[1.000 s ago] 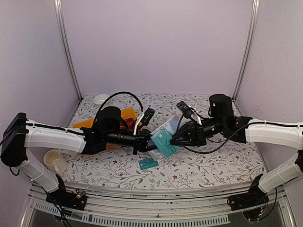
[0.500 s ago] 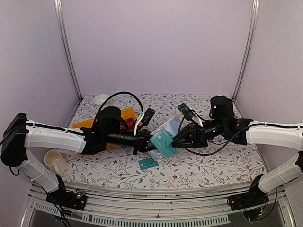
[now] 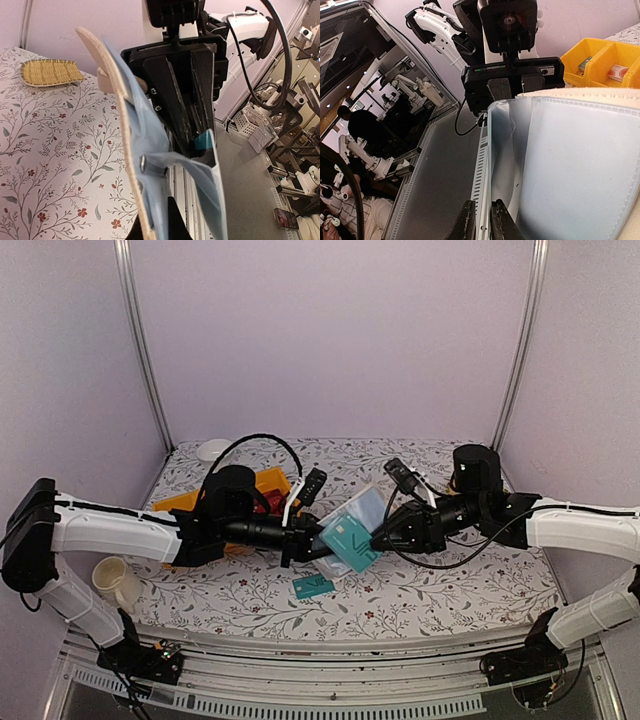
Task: Take the credit cards out of the card holder
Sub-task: Remove the credit card from the card slot.
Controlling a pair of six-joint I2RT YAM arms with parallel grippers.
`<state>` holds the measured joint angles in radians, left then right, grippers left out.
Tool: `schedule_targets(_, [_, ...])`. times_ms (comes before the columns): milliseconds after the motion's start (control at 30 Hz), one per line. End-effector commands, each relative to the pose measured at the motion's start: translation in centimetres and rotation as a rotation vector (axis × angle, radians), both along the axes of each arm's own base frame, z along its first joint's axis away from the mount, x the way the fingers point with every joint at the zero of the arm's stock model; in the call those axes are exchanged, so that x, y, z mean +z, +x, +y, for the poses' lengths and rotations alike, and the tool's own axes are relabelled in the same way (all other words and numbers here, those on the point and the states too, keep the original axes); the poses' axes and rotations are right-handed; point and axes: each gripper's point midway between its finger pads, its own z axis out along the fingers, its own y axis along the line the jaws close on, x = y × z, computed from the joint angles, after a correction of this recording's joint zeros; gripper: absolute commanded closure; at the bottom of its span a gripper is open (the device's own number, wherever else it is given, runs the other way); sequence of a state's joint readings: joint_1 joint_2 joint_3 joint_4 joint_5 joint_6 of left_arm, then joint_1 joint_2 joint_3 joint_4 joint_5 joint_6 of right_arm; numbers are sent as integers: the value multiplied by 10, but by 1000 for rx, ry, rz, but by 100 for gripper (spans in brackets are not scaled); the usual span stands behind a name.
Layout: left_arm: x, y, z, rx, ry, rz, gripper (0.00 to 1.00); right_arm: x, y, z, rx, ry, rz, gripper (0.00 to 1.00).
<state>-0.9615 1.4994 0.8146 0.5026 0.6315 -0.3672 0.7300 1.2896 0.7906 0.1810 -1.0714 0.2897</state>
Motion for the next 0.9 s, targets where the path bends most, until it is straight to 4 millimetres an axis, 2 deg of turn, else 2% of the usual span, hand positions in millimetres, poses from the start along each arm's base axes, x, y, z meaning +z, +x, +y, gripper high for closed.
schedule_targets(0, [22,-2,-1,-5,-49,-47,100,-4,-3,-2,26,6,17,88])
schedule_targets(100, [21,-2,-1,-7,-46,-46,100,-2,-3,-2,20,11,3,89])
schedule_targets(200, [19,-3,-1,-7,-42,-46,100,-3,-2,-3,10,7,4,97])
schedule_targets(400, [15,-2,0,-6,-27,-45,100,-2,8,-4,-60,-5,-10,98])
schedule_targets(600, [7,-4,2,-6,-2,-39,100,1,27,-24,-152,-7,-24,98])
schedule_targets(867, [5,-6,1,-25,2,-30,100,1,41,-40,-217,-24,-41,98])
